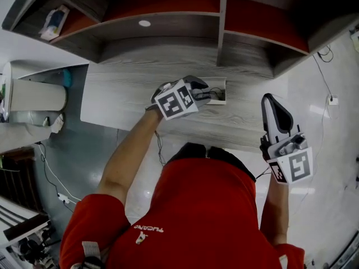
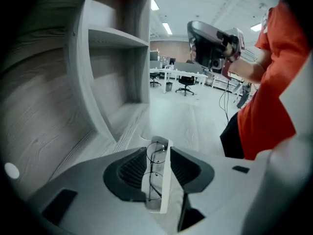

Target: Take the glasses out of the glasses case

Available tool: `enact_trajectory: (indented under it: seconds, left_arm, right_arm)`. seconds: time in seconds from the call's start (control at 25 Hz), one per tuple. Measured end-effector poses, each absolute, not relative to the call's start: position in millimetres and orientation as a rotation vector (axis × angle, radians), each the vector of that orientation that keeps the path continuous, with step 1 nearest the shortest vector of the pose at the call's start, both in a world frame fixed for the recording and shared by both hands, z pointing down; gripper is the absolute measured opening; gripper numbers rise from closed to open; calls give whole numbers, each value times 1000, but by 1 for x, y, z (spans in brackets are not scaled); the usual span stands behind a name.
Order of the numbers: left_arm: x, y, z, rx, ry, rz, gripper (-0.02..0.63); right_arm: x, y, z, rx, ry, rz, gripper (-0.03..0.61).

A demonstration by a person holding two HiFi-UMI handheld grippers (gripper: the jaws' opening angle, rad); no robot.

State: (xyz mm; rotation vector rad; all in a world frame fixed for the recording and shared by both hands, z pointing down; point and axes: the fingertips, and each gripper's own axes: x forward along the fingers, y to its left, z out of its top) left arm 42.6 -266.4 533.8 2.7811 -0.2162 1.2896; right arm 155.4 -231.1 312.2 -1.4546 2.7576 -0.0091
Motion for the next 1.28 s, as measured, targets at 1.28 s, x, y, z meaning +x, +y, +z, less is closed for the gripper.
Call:
enact_trajectory:
  seconds: [1.28]
  left_arm:
    - [41,-265,611,2452,268,1709,72]
  right_arm:
    - [193,-229,358,-1671,2669,-169,3]
